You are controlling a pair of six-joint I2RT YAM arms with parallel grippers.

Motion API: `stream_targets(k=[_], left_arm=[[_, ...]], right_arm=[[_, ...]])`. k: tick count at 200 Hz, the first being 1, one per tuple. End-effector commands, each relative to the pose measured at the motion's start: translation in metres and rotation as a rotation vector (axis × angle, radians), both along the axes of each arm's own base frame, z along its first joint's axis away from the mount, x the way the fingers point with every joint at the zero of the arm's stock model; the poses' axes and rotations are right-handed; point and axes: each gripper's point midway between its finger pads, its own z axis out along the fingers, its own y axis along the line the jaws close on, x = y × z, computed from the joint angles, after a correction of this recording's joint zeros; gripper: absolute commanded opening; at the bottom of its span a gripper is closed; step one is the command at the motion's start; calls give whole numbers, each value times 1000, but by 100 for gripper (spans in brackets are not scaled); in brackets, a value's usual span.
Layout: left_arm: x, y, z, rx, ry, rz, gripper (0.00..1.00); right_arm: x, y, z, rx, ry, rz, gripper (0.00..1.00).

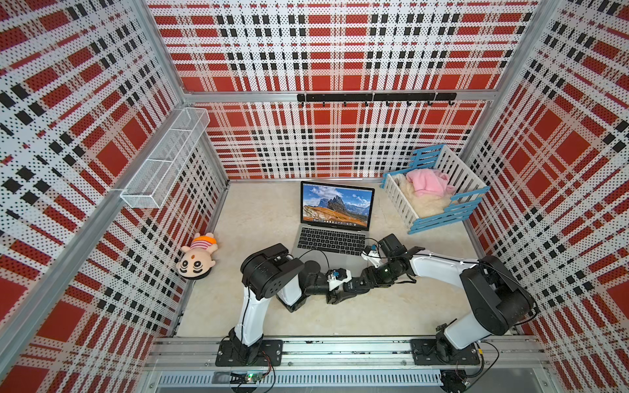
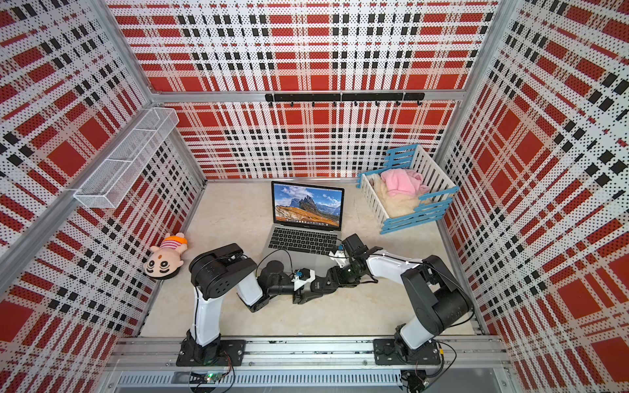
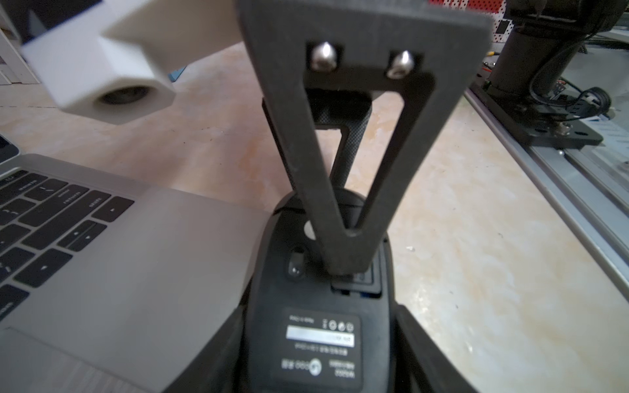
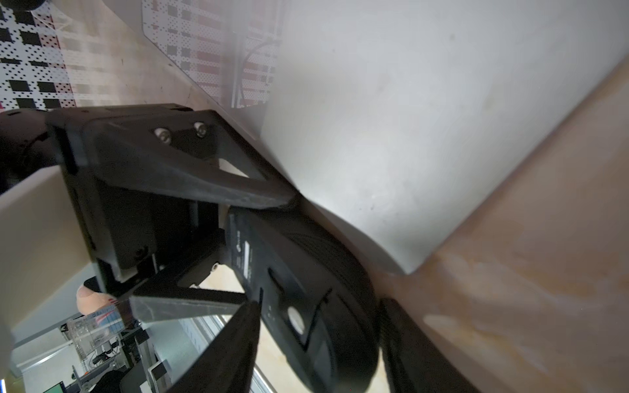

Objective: Remove the wireless mouse receiver from the laptop
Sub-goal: Close the lid on the mouse.

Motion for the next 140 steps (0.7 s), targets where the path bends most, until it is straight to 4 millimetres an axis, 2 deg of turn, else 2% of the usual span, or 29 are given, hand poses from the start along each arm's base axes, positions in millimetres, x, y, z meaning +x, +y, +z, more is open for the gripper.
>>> stream_targets(k=[1,28,62,113,140], left_arm=[[-13,17,-44,125,177,29,35],[-13,17,-44,127,177,29,35],[-12,17,-43,126,176,31,35],[-14,16,-44,131,173,26,35],[-14,16,-47,146,168,24,35]], right_arm=[[-3,-16,-13,-75,9,-23,66],[-2,-28,-13,-78,15,-55,66],[-5,-27,-8,-59,16,-56,61],[-9,-29,-16,-75,41,-52,46],[-10,-31,-21,-97,50,-52,46]])
